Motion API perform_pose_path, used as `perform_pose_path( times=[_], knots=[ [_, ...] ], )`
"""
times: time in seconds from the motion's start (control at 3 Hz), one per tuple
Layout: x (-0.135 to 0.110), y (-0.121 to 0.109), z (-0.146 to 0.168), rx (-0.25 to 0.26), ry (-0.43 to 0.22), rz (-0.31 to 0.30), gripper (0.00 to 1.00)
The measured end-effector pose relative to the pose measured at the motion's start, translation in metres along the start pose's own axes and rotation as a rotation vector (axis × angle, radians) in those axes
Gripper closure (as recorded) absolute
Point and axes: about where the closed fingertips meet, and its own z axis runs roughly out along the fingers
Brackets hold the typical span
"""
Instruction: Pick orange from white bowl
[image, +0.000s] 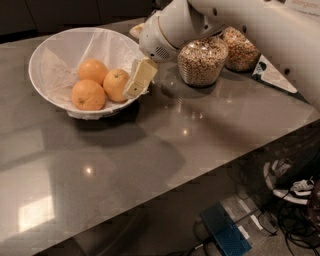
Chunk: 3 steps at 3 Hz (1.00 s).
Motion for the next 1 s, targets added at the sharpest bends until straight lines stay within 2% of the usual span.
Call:
perform_pose_path(
  times=[0.67, 1.0],
  knots=[
    [0.015, -0.001, 0.022, -0.039, -0.026, 0.061, 0.00],
    [0.013, -0.005, 0.026, -0.045, -0.031, 0.060, 0.09]
  ],
)
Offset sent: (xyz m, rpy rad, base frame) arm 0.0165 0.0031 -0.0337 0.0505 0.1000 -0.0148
